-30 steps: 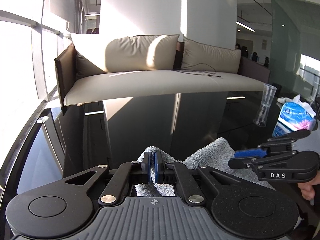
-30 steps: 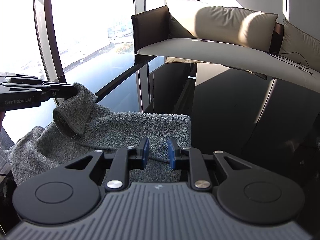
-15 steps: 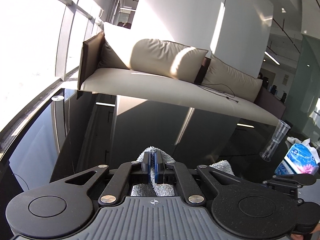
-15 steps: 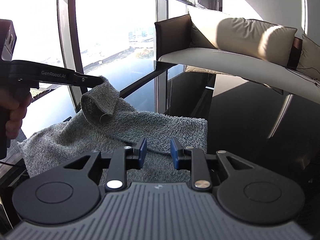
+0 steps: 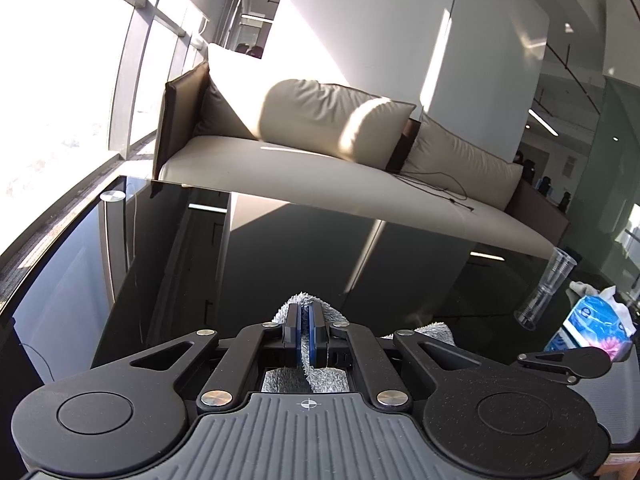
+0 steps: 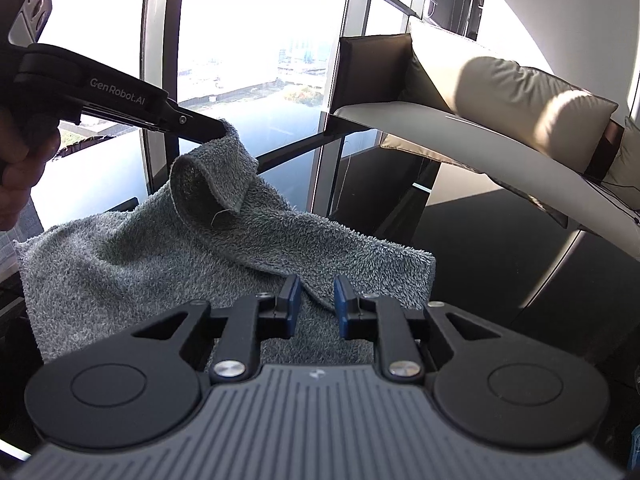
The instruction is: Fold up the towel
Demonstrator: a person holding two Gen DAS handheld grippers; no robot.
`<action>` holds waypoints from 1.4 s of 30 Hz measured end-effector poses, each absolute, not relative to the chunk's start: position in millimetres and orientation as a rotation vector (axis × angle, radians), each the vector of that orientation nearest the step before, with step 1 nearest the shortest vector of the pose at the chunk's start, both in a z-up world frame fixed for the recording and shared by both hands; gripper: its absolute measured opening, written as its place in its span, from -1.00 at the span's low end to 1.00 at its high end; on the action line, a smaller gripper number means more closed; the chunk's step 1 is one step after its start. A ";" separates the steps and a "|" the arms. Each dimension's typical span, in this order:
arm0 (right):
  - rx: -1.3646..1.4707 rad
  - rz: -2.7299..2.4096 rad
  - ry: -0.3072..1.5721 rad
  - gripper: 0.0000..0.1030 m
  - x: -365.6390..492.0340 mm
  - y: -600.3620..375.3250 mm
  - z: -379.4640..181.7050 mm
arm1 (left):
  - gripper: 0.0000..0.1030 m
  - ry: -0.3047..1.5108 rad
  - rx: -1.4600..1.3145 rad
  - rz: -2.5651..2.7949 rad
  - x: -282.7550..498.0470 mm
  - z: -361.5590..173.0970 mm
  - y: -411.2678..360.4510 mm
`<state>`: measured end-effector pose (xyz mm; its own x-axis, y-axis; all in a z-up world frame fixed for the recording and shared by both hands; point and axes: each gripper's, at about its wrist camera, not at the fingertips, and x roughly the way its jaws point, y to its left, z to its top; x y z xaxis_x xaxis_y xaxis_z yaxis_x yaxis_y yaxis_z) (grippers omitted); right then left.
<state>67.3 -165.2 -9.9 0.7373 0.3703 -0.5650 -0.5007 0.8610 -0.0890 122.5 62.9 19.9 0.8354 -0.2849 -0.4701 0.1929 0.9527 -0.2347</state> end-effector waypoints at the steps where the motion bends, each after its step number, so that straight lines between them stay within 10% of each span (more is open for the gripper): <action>1: -0.242 0.474 0.562 -0.79 68.9 -165.4 -9.8 | -0.94 0.525 -0.182 -0.255 122.6 19.8 62.6; 42: -0.143 0.287 0.387 -0.93 161.0 -178.1 9.7 | -0.93 0.568 -0.221 -0.196 123.9 9.8 55.9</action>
<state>161.0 -178.1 9.7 0.8864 0.2482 -0.3909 -0.3024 0.9496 -0.0828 123.9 55.9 9.8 0.8256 -0.2437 -0.5089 0.1225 0.9578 -0.2599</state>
